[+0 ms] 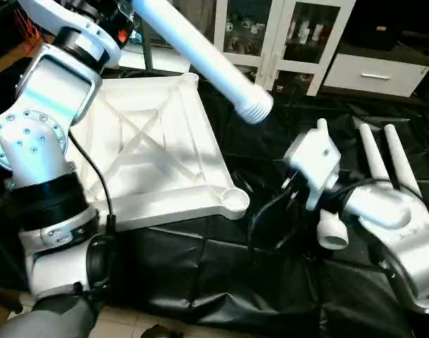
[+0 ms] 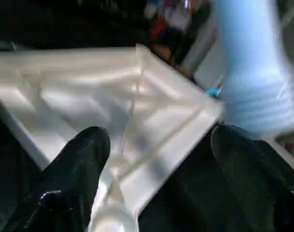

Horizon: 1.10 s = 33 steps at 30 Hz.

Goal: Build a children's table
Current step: Pick table leg

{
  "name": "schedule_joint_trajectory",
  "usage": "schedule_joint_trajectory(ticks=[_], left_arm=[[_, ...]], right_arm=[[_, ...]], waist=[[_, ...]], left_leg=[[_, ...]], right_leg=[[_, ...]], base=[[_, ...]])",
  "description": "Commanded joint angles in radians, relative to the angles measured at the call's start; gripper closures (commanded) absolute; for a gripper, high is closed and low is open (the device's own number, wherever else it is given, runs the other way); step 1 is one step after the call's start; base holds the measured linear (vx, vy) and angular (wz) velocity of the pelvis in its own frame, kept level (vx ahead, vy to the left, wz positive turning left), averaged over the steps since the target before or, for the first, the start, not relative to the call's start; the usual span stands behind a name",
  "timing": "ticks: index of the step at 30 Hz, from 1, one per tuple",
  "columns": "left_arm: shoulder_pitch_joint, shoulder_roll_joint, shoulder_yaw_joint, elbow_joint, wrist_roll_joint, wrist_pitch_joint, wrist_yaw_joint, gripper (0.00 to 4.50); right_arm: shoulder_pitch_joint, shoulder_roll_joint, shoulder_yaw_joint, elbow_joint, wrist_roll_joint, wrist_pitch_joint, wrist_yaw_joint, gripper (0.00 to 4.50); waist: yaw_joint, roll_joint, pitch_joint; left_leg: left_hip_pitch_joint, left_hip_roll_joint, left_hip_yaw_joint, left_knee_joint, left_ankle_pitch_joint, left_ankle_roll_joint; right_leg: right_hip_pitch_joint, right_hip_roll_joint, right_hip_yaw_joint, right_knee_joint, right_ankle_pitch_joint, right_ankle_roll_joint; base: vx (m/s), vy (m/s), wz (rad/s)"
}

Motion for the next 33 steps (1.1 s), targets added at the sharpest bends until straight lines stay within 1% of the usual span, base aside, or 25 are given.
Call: schedule_joint_trajectory(ticks=[1, 2, 3, 4, 5, 6, 7, 8, 9, 10, 11, 12, 13, 14, 15, 17, 18, 19, 20, 23, 24, 26, 30, 32, 33], left_arm=[[0.004, 0.005, -0.025, -0.015, 0.016, 0.007, -0.021, 2.87], [0.027, 0.032, -0.064, -0.018, 0.042, 0.006, -0.078, 2.87], [0.027, 0.032, -0.064, -0.018, 0.042, 0.006, -0.078, 2.87], [0.027, 0.032, -0.064, -0.018, 0.042, 0.006, -0.078, 2.87], [0.035, 0.048, -0.096, -0.027, 0.059, 0.007, -0.115, 2.87], [0.041, 0.061, -0.125, -0.039, 0.069, 0.008, -0.146, 2.87], [0.044, 0.070, -0.147, -0.049, 0.076, 0.009, -0.168, 2.87], [0.044, 0.070, -0.147, -0.049, 0.076, 0.009, -0.168, 2.87], [0.048, 0.078, -0.172, -0.062, 0.082, 0.011, -0.193, 2.87], [0.048, 0.078, -0.172, -0.062, 0.082, 0.011, -0.193, 2.87], [0.051, 0.089, -0.203, -0.076, 0.089, 0.016, -0.225, 2.87], [0.053, 0.097, -0.223, -0.085, 0.094, 0.017, -0.247, 2.87], [0.053, 0.102, -0.247, -0.097, 0.104, 0.015, -0.266, 2.87], [0.053, 0.104, -0.262, -0.103, 0.113, 0.011, -0.278, 2.87], [0.053, 0.104, -0.262, -0.103, 0.113, 0.011, -0.278, 2.87], [0.048, 0.117, -0.303, -0.120, 0.142, 0.000, -0.311, 2.87], [0.047, 0.126, -0.320, -0.125, 0.155, -0.005, -0.326, 2.87], [0.045, 0.135, -0.336, -0.130, 0.167, -0.008, -0.340, 2.87], [0.045, 0.142, -0.348, -0.133, 0.178, -0.013, -0.350, 2.87], [0.042, 0.150, -0.366, -0.135, 0.196, -0.024, -0.366, 2.87], [0.040, 0.149, -0.369, -0.135, 0.198, -0.026, -0.371, 2.87], [0.037, 0.149, -0.374, -0.137, 0.203, -0.030, -0.383, 2.87], [0.032, 0.151, -0.392, -0.145, 0.210, -0.032, -0.413, 2.87], [0.031, 0.153, -0.400, -0.148, 0.213, -0.033, -0.423, 2.87], [0.031, 0.152, -0.406, -0.150, 0.216, -0.034, -0.430, 2.87]], right_arm=[[-0.019, 0.003, -0.031, -0.029, 0.028, 0.014, 0.012, 0.71], [-0.077, 0.015, -0.060, -0.018, 0.072, 0.071, 0.013, 0.71], [-0.077, 0.015, -0.060, -0.018, 0.072, 0.071, 0.013, 0.71], [-0.077, 0.015, -0.060, -0.018, 0.072, 0.071, 0.013, 0.71], [-0.108, 0.020, -0.075, 0.006, 0.088, 0.105, 0.008, 0.44], [-0.130, 0.024, -0.086, 0.027, 0.098, 0.135, 0.001, 0.37], [-0.145, 0.028, -0.094, 0.044, 0.103, 0.156, -0.006, 0.37], [-0.145, 0.028, -0.094, 0.044, 0.103, 0.156, -0.006, 0.34], [-0.157, 0.022, -0.088, 0.058, 0.099, 0.163, -0.002, 0.11], [-0.157, 0.022, -0.088, 0.058, 0.099, 0.163, -0.002, 0.03], [-0.179, 0.021, -0.077, 0.088, 0.077, 0.169, -0.011, 0.00], [-0.194, 0.019, -0.068, 0.108, 0.063, 0.174, -0.018, 0.00], [-0.215, 0.016, -0.055, 0.135, 0.047, 0.186, -0.023, 0.00], [-0.229, 0.015, -0.047, 0.151, 0.040, 0.200, -0.028, 0.00], [-0.229, 0.015, -0.047, 0.151, 0.040, 0.200, -0.028, 0.00], [-0.250, 0.011, -0.031, 0.176, 0.046, 0.239, -0.021, 0.00], [-0.256, 0.011, -0.027, 0.182, 0.053, 0.252, -0.018, 0.00], [-0.261, 0.011, -0.024, 0.189, 0.055, 0.265, -0.017, 0.00], [-0.264, 0.011, -0.022, 0.192, 0.059, 0.273, -0.015, 0.00], [-0.276, 0.023, -0.020, 0.204, 0.077, 0.296, -0.010, 0.00], [-0.278, 0.030, -0.018, 0.210, 0.082, 0.302, -0.009, 0.00], [-0.281, 0.039, -0.012, 0.221, 0.079, 0.304, -0.005, 0.00], [-0.277, 0.046, 0.002, 0.236, 0.075, 0.302, 0.003, 0.00], [-0.275, 0.050, 0.004, 0.240, 0.079, 0.302, 0.008, 0.27], [-0.274, 0.051, 0.006, 0.244, 0.084, 0.302, 0.014, 0.27]], waist=[[-0.002, 0.009, -0.073], [-0.003, 0.007, -0.073], [-0.005, 0.006, -0.073], [-0.005, 0.009, -0.073], [-0.005, 0.008, -0.073], [-0.004, 0.007, -0.074], [-0.003, 0.009, -0.075], [-0.002, 0.009, -0.074], [-0.001, 0.008, -0.075], [-0.002, 0.008, -0.075], [-0.001, 0.009, -0.075], [-0.004, 0.006, -0.077], [-0.006, 0.001, -0.075], [-0.006, 0.004, -0.074], [-0.008, 0.004, -0.074], [-0.009, -0.004, -0.074], [-0.010, 0.001, -0.074], [-0.011, -0.002, -0.073], [-0.011, 0.001, -0.074], [-0.012, 0.000, -0.074], [-0.012, 0.004, -0.074], [-0.014, 0.002, -0.075], [-0.014, 0.002, -0.074], [-0.014, 0.002, -0.074], [-0.014, 0.002, -0.074]], left_leg=[[0.012, 0.051, -0.024, -0.070, -0.099, -0.021], [0.012, 0.050, -0.023, -0.071, -0.103, -0.023], [0.013, 0.050, -0.023, -0.072, -0.102, -0.021], [0.013, 0.051, -0.023, -0.072, -0.100, -0.026], [0.015, 0.051, -0.023, -0.073, -0.099, -0.031], [0.014, 0.050, -0.022, -0.073, -0.091, -0.032], [0.014, 0.051, -0.022, -0.073, -0.088, -0.035], [0.014, 0.051, -0.022, -0.073, -0.084, -0.040], [0.014, 0.052, -0.022, -0.073, -0.079, -0.045], [0.012, 0.051, -0.021, -0.073, -0.075, -0.045], [0.012, 0.051, -0.021, -0.072, -0.073, -0.047], [0.009, 0.049, -0.021, -0.072, -0.062, -0.047], [0.010, 0.049, -0.019, -0.072, -0.065, -0.048], [0.011, 0.049, -0.019, -0.073, -0.069, -0.052], [0.010, 0.048, -0.019, -0.072, -0.071, -0.053], [0.010, 0.049, -0.018, -0.073, -0.070, -0.051], [0.010, 0.049, -0.019, -0.073, -0.067, -0.048], [0.009, 0.049, -0.018, -0.073, -0.067, -0.048], [0.010, 0.050, -0.019, -0.073, -0.062, -0.048], [0.009, 0.049, -0.018, -0.072, -0.060, -0.050], [0.009, 0.049, -0.019, -0.072, -0.061, -0.051], [0.009, 0.049, -0.018, -0.072, -0.065, -0.048], [0.010, 0.050, -0.018, -0.073, -0.072, -0.052], [0.009, 0.050, -0.018, -0.073, -0.072, -0.051], [0.009, 0.050, -0.018, -0.073, -0.071, -0.051]], right_leg=[[0.057, -0.081, 0.061, -0.076, -0.117, -0.127], [0.056, -0.081, 0.061, -0.078, -0.128, -0.128], [0.056, -0.080, 0.061, -0.078, -0.133, -0.126], [0.054, -0.080, 0.062, -0.077, -0.137, -0.124], [0.053, -0.080, 0.061, -0.076, -0.137, -0.126], [0.054, -0.081, 0.062, -0.074, -0.131, -0.127], [0.054, -0.081, 0.062, -0.074, -0.124, -0.128], [0.054, -0.082, 0.062, -0.073, -0.116, -0.132], [0.055, -0.082, 0.062, -0.071, -0.101, -0.137], [0.057, -0.083, 0.062, -0.070, -0.093, -0.139], [0.056, -0.083, 0.062, -0.070, -0.086, -0.140], [0.060, -0.081, 0.062, -0.068, -0.077, -0.140], [0.058, -0.082, 0.062, -0.070, -0.086, -0.141], [0.058, -0.082, 0.062, -0.070, -0.104, -0.142], [0.058, -0.082, 0.063, -0.071, -0.109, -0.142], [0.061, -0.083, 0.063, -0.071, -0.114, -0.136], [0.060, -0.083, 0.063, -0.071, -0.116, -0.134], [0.060, -0.083, 0.064, -0.073, -0.120, -0.130], [0.060, -0.084, 0.063, -0.071, -0.116, -0.130], [0.060, -0.083, 0.064, -0.070, -0.109, -0.132], [0.059, -0.083, 0.064, -0.070, -0.107, -0.134], [0.060, -0.084, 0.064, -0.070, -0.100, -0.141], [0.059, -0.083, 0.063, -0.070, -0.100, -0.149], [0.060, -0.084, 0.064, -0.070, -0.097, -0.151], [0.060, -0.083, 0.063, -0.069, -0.097, -0.152]], base=[[0.000, 0.000, 0.00], [0.000, 0.000, 0.00], [0.000, 0.000, 0.00], [0.000, 0.000, 0.00], [0.000, 0.000, 0.00], [0.000, 0.000, 0.00], [0.000, 0.000, 0.00], [0.000, 0.000, 0.00], [0.000, 0.000, 0.00], [0.000, 0.000, 0.00], [0.000, 0.000, 0.00], [0.000, 0.000, 0.00], [0.000, 0.000, 0.00], [0.000, 0.000, 0.00], [0.000, 0.000, 0.00], [0.000, 0.000, 0.00], [0.000, 0.000, 0.00], [0.000, 0.000, 0.00], [0.000, 0.000, 0.00], [0.000, 0.000, 0.00], [0.000, 0.000, 0.00], [0.000, 0.000, 0.00], [0.000, 0.000, 0.00], [0.000, 0.000, 0.00], [0.000, 0.000, 0.00]])
